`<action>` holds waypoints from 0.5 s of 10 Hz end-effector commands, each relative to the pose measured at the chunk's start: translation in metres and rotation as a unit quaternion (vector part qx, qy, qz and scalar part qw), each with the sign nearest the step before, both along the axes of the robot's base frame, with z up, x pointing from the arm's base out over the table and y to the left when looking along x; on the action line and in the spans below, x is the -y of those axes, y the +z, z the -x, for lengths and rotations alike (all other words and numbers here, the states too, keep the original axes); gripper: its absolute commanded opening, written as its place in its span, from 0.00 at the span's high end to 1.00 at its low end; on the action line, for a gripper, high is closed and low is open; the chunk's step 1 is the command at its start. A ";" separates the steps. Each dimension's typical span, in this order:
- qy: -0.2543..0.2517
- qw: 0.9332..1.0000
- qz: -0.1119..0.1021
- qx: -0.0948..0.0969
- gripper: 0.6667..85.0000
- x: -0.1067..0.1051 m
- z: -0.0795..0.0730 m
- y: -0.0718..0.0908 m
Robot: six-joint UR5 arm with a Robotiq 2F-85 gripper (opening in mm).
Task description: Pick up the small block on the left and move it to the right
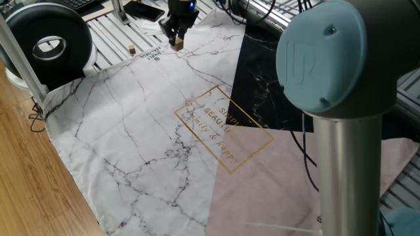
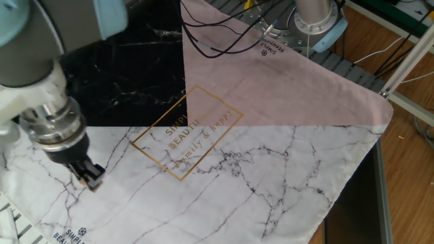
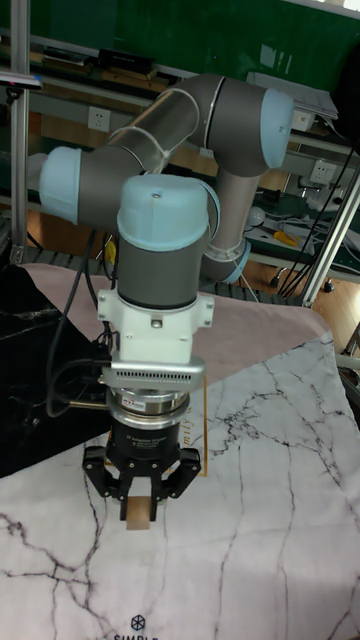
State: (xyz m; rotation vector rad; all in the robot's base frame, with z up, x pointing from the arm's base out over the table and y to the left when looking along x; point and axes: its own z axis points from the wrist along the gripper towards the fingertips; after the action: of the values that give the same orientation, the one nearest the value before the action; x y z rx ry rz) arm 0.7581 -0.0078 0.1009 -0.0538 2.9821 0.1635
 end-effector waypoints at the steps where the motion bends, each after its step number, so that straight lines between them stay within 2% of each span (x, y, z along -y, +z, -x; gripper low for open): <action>1: 0.017 0.999 -0.022 -0.020 1.00 -0.015 0.013 0.001; 2: 0.067 0.996 0.040 -0.031 1.00 0.014 0.021 -0.003; 3: 0.132 0.983 0.128 -0.012 1.00 0.055 0.008 0.000; 4: 0.168 0.972 0.164 0.009 1.00 0.069 -0.005 0.004; 5: 0.174 0.972 0.157 0.010 1.00 0.064 -0.005 0.003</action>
State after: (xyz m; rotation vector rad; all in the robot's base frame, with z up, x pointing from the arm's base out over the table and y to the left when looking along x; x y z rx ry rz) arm 0.7555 -0.0495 0.0985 -0.4192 2.9722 -0.1218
